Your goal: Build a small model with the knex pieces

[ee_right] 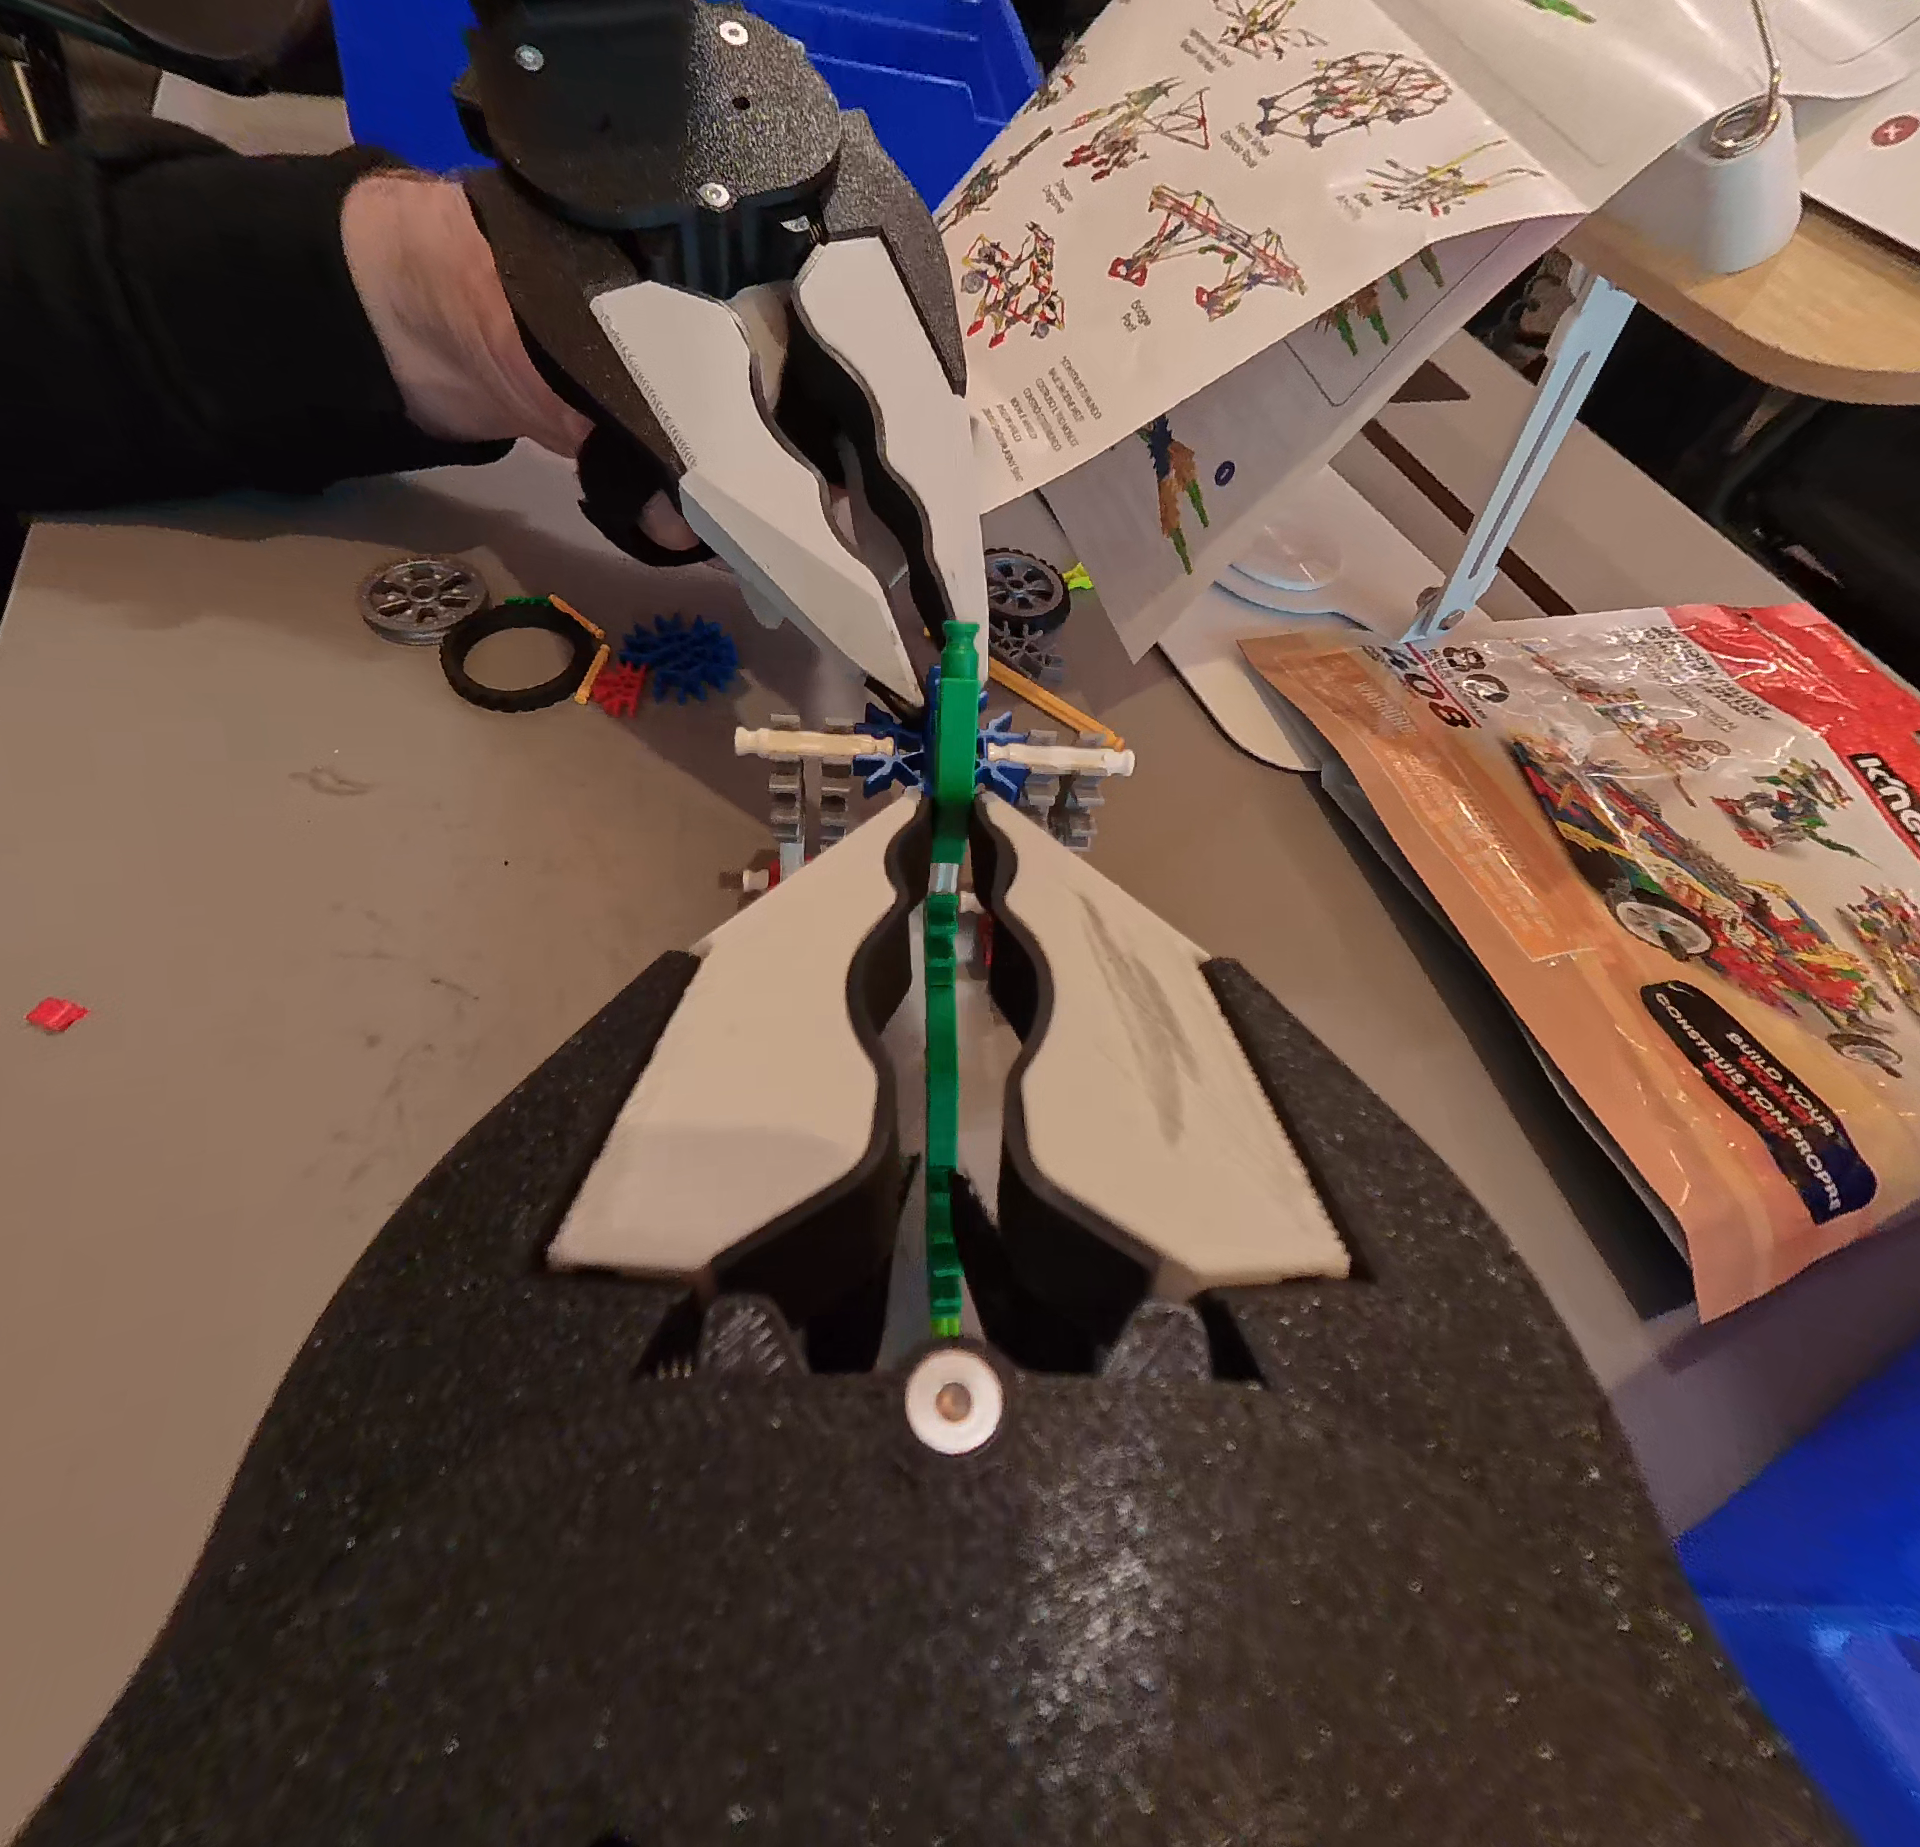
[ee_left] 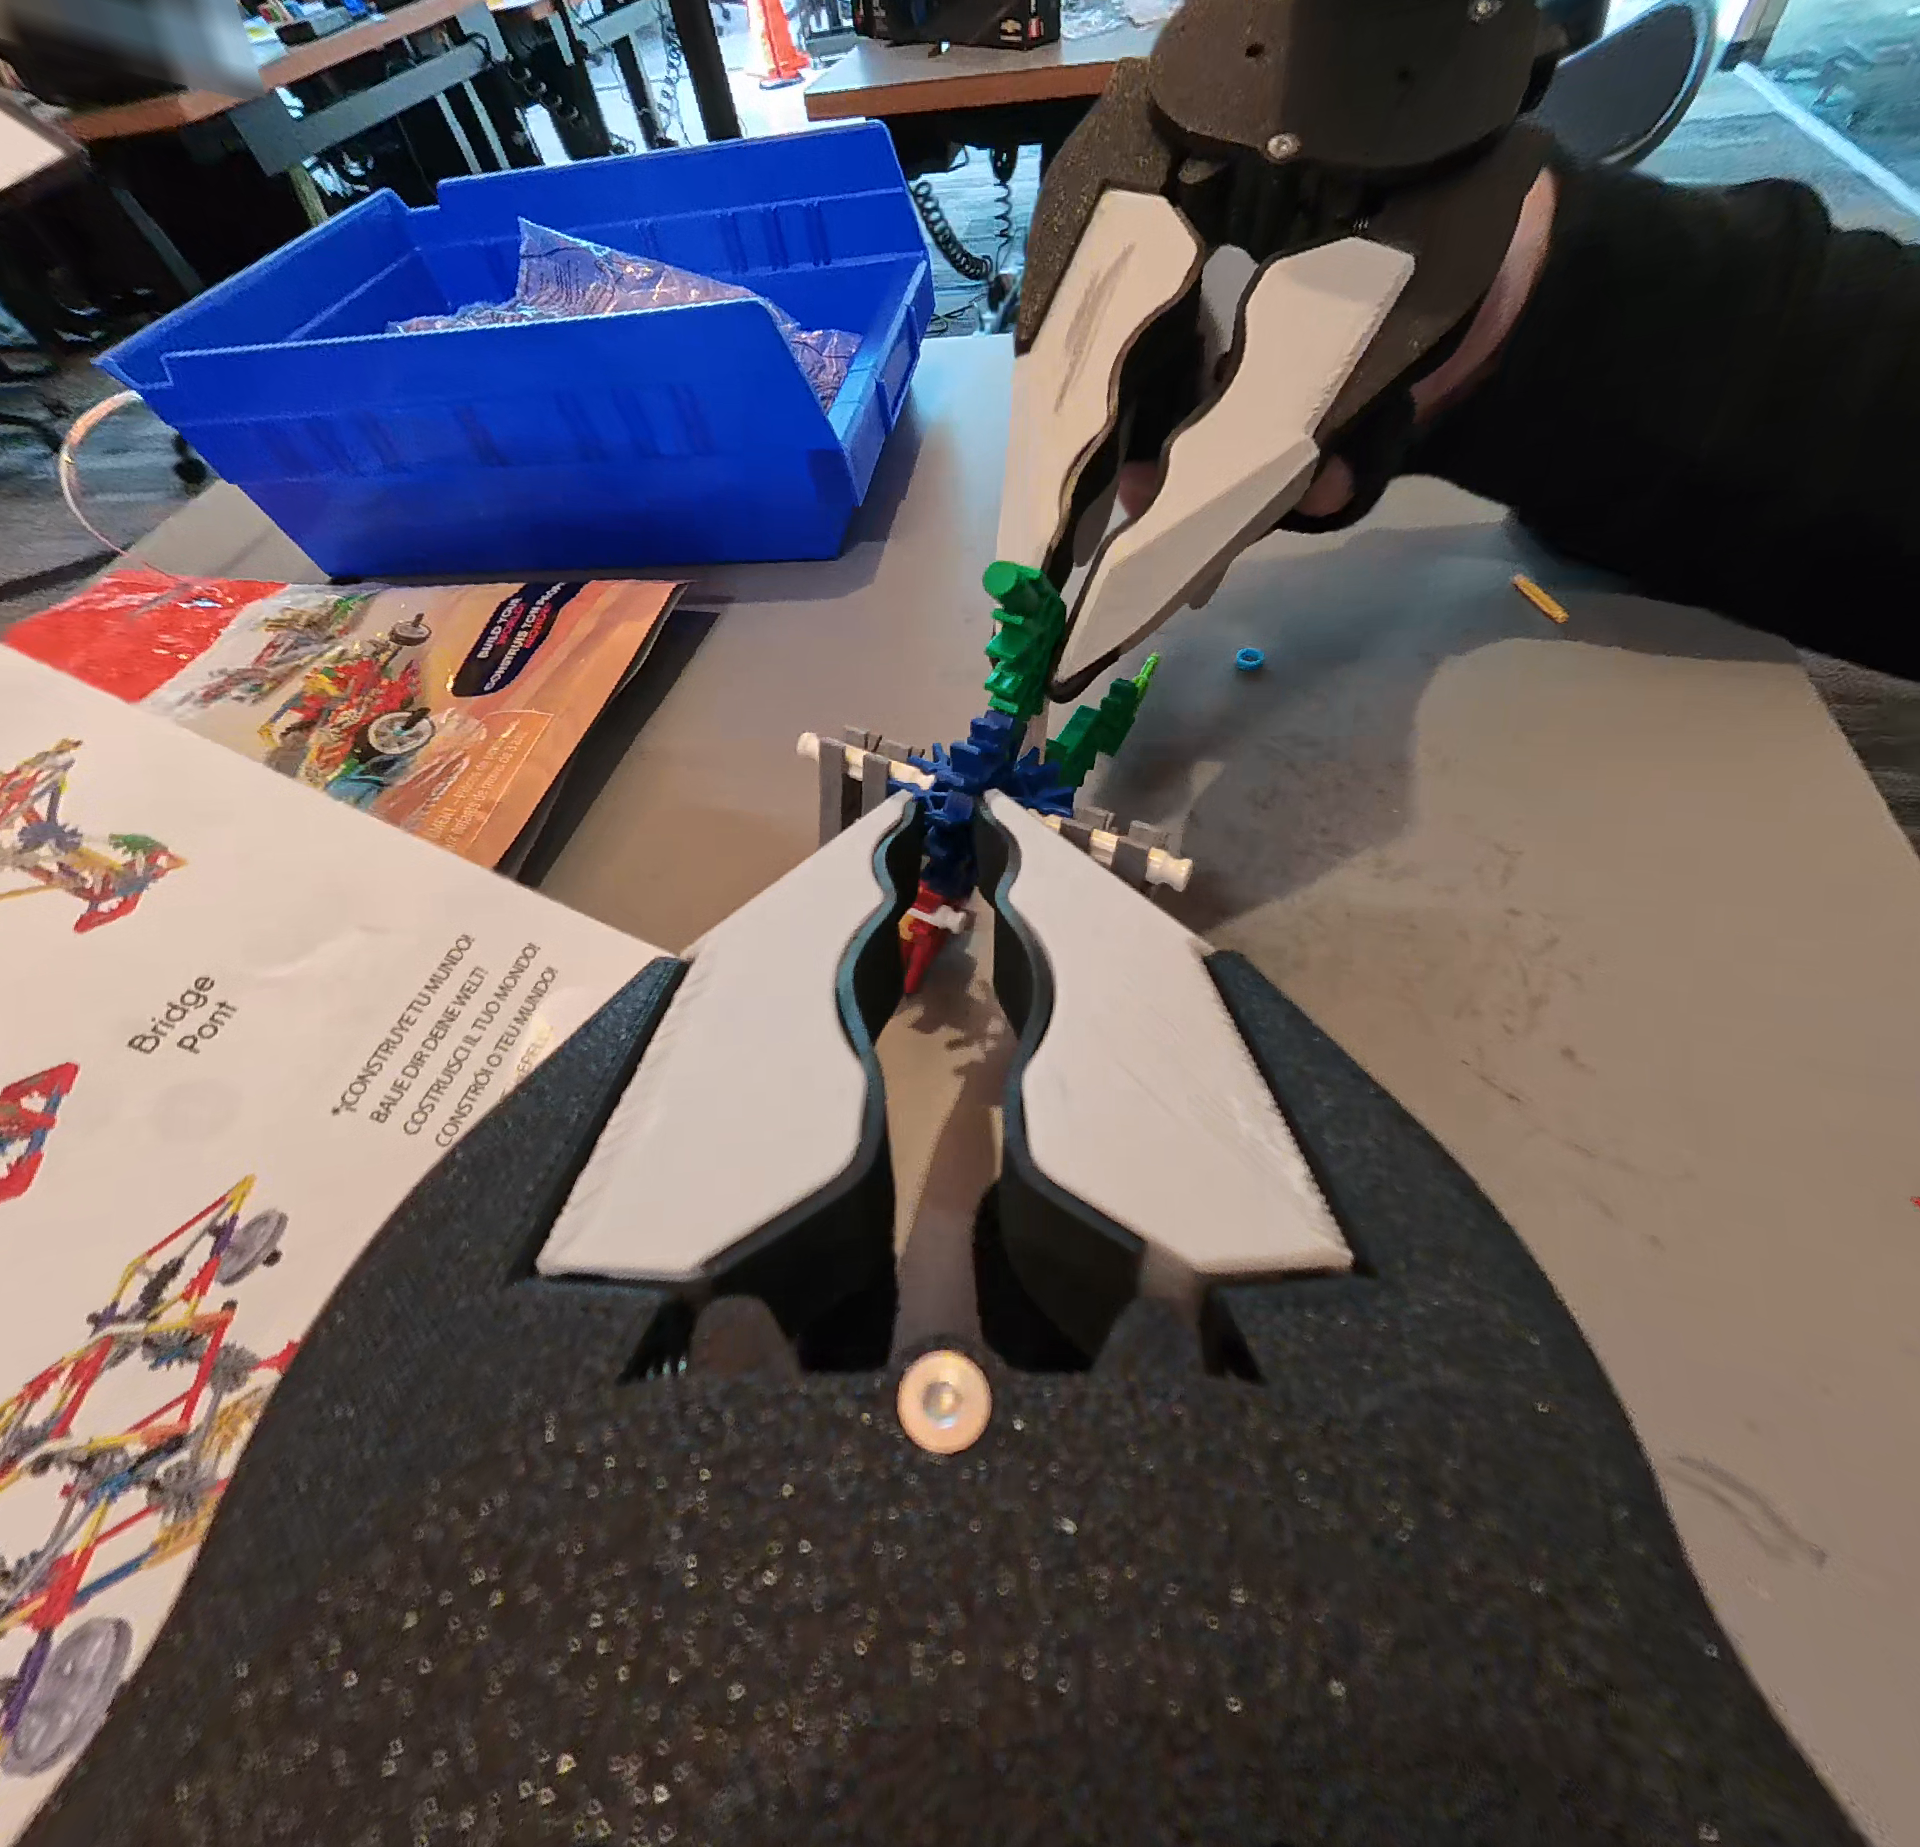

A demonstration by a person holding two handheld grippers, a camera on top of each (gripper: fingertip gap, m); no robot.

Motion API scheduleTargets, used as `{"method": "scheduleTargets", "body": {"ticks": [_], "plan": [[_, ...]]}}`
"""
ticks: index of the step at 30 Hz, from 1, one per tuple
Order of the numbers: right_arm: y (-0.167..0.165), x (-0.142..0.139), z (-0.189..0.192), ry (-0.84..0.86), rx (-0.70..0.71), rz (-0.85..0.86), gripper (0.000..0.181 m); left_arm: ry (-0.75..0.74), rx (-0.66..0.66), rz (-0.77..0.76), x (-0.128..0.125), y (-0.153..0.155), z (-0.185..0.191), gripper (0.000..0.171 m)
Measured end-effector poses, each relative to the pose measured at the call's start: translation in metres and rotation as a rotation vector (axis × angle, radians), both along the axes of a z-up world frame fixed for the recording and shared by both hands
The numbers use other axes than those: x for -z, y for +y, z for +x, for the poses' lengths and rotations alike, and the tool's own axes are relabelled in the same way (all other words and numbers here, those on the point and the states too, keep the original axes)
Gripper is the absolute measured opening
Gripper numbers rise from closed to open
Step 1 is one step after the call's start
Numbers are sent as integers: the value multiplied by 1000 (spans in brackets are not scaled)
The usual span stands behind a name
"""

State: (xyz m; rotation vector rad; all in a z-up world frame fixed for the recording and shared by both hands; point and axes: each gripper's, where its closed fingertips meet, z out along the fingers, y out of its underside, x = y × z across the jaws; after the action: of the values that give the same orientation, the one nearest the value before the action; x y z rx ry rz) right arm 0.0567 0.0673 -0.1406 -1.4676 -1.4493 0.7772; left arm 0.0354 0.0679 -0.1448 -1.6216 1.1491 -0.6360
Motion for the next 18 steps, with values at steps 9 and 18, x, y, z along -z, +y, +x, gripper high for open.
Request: {"method": "scheduleTargets", "body": {"ticks": [9,18], "plan": [[2,2,2,-93,-26,-24,5,46,-16,59,1,2,1,9],[2,7,-2,-70,-29,-54,6,58,-7,58,1,0,5,9]]}}
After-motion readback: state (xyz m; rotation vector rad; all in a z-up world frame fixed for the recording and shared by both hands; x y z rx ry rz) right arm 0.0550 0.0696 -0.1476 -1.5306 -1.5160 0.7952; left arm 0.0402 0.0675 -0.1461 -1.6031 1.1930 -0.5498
